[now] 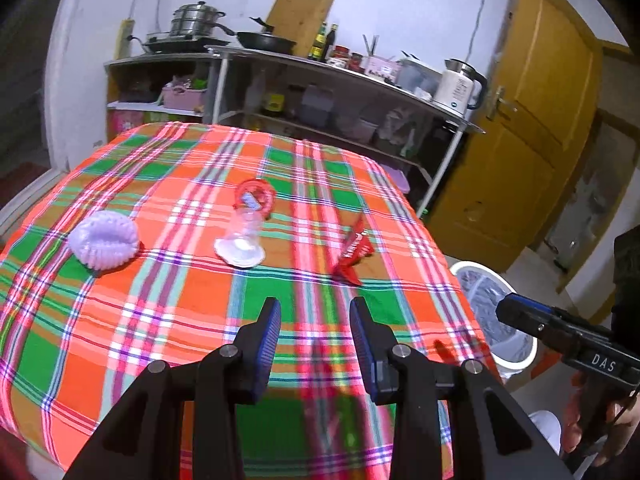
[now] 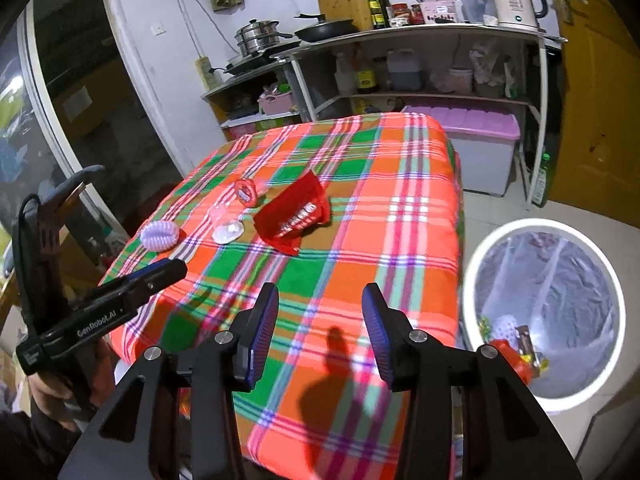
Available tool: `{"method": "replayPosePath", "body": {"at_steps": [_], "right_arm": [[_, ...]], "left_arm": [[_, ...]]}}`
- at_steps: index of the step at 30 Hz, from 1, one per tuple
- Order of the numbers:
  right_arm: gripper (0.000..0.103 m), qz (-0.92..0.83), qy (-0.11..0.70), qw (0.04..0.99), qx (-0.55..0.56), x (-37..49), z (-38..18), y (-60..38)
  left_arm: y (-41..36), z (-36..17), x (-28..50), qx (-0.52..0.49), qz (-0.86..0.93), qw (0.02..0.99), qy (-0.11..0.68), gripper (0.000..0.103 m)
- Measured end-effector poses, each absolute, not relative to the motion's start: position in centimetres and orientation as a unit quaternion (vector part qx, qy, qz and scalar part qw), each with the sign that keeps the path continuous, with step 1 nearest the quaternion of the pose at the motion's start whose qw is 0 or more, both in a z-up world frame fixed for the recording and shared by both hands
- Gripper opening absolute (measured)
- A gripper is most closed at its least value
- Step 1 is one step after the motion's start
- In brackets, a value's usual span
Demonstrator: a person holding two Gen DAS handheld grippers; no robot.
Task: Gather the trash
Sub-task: 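Grasp the red printed wrapper with the right tool and lift it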
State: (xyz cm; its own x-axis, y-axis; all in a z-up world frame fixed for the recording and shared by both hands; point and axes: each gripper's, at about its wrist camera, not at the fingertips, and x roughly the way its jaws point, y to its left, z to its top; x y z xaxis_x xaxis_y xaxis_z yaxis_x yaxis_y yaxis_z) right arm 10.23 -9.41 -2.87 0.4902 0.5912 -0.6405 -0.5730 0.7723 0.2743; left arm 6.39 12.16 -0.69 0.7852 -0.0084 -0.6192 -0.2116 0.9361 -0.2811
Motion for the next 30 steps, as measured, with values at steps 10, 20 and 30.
{"method": "replayPosePath", "body": {"at_steps": [10, 20, 30], "right_arm": [[0.047, 0.342, 0.387, 0.856, 0.004, 12.6, -3.2, -3.8], [0.047, 0.326, 0.408, 0.852, 0.017, 15.9, -4.5, 0.9], [0.047, 0.28, 0.434, 0.856, 0.017, 18.7, -7.1, 2.5]], "left_arm": [[15.4, -1.7, 6.4, -0.192, 0.076, 0.925, 0.32, 0.035], [18.1, -2.3, 7.1, -0.208, 0.088, 0.922, 0.316, 0.035], [19.4, -3.0, 8.4, -0.212, 0.092, 0.919, 0.318, 0.035]]}}
